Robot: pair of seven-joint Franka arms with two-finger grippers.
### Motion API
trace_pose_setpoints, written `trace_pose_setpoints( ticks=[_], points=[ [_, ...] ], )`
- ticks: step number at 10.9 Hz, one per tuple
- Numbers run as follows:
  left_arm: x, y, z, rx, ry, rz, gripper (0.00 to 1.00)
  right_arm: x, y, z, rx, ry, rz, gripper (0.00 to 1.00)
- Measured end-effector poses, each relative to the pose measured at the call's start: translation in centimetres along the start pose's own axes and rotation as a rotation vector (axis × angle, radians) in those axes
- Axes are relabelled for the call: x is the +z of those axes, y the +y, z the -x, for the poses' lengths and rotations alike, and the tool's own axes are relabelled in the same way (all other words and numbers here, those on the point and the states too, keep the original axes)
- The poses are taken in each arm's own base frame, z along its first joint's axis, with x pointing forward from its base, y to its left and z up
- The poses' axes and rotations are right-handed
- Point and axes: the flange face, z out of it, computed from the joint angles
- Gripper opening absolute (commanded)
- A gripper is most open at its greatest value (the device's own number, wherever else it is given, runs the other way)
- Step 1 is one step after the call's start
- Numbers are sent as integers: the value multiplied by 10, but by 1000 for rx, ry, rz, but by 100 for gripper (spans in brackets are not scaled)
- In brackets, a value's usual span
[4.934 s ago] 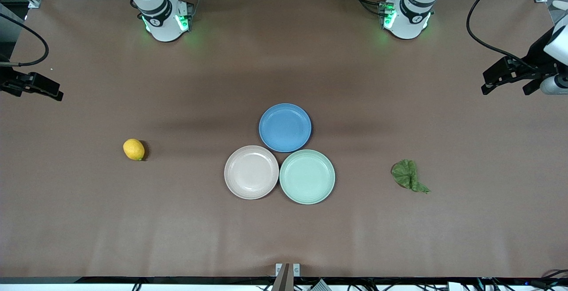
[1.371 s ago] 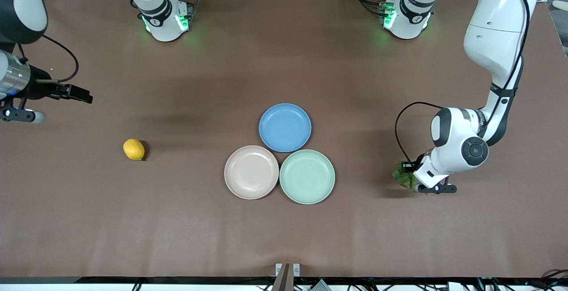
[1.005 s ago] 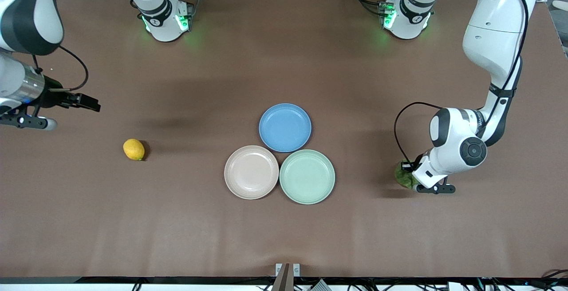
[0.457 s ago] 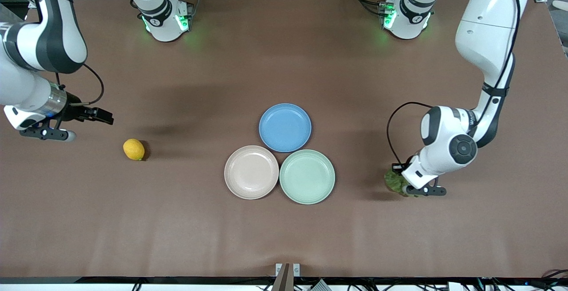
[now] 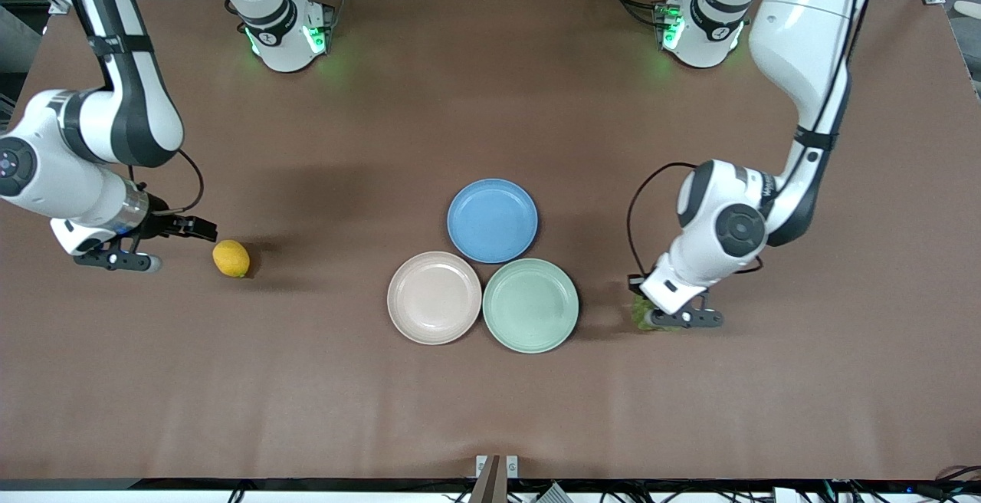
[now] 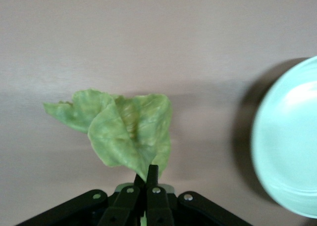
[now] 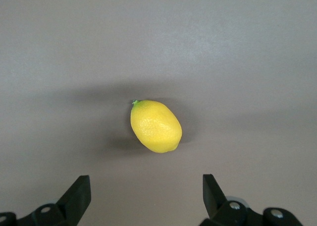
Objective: Place lemon and lettuce in plates
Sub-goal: 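Lift the lettuce with the left gripper while the right gripper reaches the lemon, then carry the lettuce over the green plate while the right gripper grasps the lemon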
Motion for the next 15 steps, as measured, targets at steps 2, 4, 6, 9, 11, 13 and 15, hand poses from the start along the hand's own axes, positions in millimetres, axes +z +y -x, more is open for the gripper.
trace_pose_setpoints(
  ticks=[2,4,6,9,11,13,15],
  points=[
    [-13,34,4,-27,24,15,0,9,-1,-4,-1,19,0,100],
    [-21,73,12,-70,39,31,0,28,-1,-2,-1,50,-1,100],
    [-26,110,24,-131,49,48,0,47,0,2,-1,54,0,100],
    [-19,153,36,-214,120,117,0,67,-1,0,-1,75,0,100],
    [-1,174,42,-259,174,177,55,91,-1,-5,-11,92,1,100],
    [20,184,48,-273,184,197,100,116,0,-8,-25,99,3,100],
    [30,189,52,-266,185,203,100,131,0,-10,-27,109,4,100]
  ],
)
